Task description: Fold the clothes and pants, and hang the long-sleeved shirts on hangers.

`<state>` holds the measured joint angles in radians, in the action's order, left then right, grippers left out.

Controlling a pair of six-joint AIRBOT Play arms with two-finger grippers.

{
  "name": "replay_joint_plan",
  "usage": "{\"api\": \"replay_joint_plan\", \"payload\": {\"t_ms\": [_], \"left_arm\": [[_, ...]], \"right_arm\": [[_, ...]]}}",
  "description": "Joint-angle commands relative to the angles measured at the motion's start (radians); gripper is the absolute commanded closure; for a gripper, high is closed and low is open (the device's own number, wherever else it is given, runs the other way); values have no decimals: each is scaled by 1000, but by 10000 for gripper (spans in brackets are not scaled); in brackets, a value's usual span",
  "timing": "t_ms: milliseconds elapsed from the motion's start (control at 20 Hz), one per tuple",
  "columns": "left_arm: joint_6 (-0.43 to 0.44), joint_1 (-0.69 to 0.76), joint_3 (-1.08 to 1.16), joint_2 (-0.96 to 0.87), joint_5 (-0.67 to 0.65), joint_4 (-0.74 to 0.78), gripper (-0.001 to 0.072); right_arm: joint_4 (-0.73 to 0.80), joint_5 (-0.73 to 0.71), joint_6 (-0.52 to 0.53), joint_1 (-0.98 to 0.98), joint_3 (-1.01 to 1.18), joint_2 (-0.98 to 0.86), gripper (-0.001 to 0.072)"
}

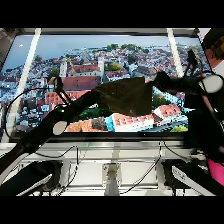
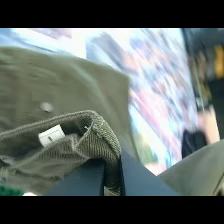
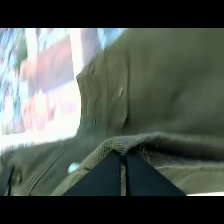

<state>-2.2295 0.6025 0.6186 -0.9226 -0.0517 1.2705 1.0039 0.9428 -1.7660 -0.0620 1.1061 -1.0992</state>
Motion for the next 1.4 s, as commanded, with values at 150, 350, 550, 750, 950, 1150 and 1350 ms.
{"api": "replay_joint_plan", "payload": {"t_ms": [150, 350, 550, 750, 950, 1150, 1350], "left_arm": [[-284, -80, 0, -195, 285, 1, 671], [-381, -87, 15, -378, 688, 0, 573], [-381, -119, 96, -525, 811, 14, 24], [-381, -163, 105, -489, 874, 151, 32], [-381, -243, 105, -356, 847, 465, 44], [-381, -245, 105, -247, 841, 518, 44], [-381, -240, 105, -231, 841, 518, 49]], "right_arm": [[-30, -264, -8, -6, 153, -330, 703], [-101, -719, -24, -69, 157, -431, 521], [-100, -858, -19, -76, 158, -458, 229], [-39, -424, -15, 37, 174, -459, 146], [-70, 149, 296, 220, 208, -460, 145], [-225, 237, 499, 275, 209, -463, 146], [-291, 257, 540, 212, 322, -598, 165]]}}
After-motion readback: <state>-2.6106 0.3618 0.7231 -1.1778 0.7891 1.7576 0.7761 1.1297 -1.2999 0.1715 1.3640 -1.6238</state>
